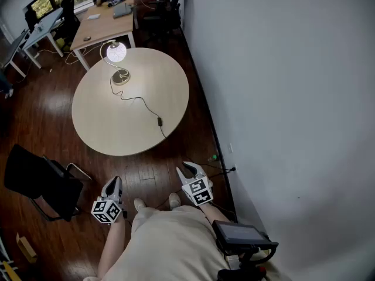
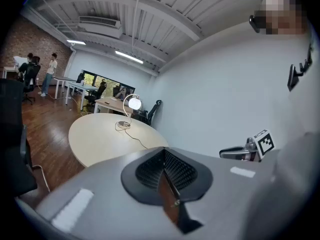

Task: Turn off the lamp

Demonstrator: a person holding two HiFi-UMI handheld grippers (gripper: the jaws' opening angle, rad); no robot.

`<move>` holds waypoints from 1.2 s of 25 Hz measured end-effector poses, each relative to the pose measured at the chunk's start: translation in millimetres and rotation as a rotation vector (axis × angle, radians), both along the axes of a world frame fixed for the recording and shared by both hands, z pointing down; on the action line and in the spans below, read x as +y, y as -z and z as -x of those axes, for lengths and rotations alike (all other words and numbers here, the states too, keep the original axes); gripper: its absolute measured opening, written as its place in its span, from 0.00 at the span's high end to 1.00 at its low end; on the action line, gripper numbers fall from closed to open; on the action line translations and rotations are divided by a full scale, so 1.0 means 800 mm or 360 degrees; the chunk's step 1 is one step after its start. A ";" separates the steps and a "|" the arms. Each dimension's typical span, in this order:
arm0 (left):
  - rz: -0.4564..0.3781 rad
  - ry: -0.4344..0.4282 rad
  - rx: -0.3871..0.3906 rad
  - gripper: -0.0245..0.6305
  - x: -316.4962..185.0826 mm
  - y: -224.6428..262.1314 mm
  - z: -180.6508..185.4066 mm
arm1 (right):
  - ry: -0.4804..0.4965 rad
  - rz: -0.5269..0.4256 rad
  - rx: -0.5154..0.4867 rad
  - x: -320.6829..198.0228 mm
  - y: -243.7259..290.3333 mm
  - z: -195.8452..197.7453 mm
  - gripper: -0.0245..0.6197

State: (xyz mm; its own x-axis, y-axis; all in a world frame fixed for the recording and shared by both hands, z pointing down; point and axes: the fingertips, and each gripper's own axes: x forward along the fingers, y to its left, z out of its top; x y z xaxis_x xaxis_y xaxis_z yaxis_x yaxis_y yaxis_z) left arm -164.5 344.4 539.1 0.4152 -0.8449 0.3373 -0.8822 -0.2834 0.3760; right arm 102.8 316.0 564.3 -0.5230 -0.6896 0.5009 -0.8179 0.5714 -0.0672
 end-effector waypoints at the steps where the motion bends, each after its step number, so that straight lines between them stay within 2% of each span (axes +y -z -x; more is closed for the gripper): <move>1: -0.0009 0.0017 -0.0004 0.96 -0.001 0.003 0.005 | 0.0002 0.0001 -0.0008 -0.001 0.001 -0.001 0.83; 9: 0.0015 0.0209 -0.0021 0.96 0.018 -0.004 0.062 | 0.0048 0.0061 -0.0018 0.012 -0.018 0.004 0.84; 13: 0.0012 0.0238 -0.0019 0.96 0.021 -0.002 0.070 | 0.0069 0.0066 -0.0017 0.014 -0.018 0.007 0.84; 21: 0.0010 0.0136 -0.0012 0.96 0.002 -0.007 0.042 | 0.0048 0.0082 0.0007 -0.007 -0.028 0.000 0.85; 30: 0.0083 -0.0080 -0.0005 0.96 -0.080 -0.033 0.035 | -0.0027 0.0125 0.0027 -0.074 -0.036 0.017 0.86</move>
State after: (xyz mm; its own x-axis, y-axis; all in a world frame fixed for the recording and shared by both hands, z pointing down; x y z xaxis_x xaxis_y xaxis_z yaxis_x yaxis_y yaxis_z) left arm -192.4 280.0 565.1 0.4554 -0.8044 0.3816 -0.8686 -0.3073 0.3888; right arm 89.0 257.1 593.4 -0.5026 -0.6565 0.5625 -0.8288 0.5509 -0.0976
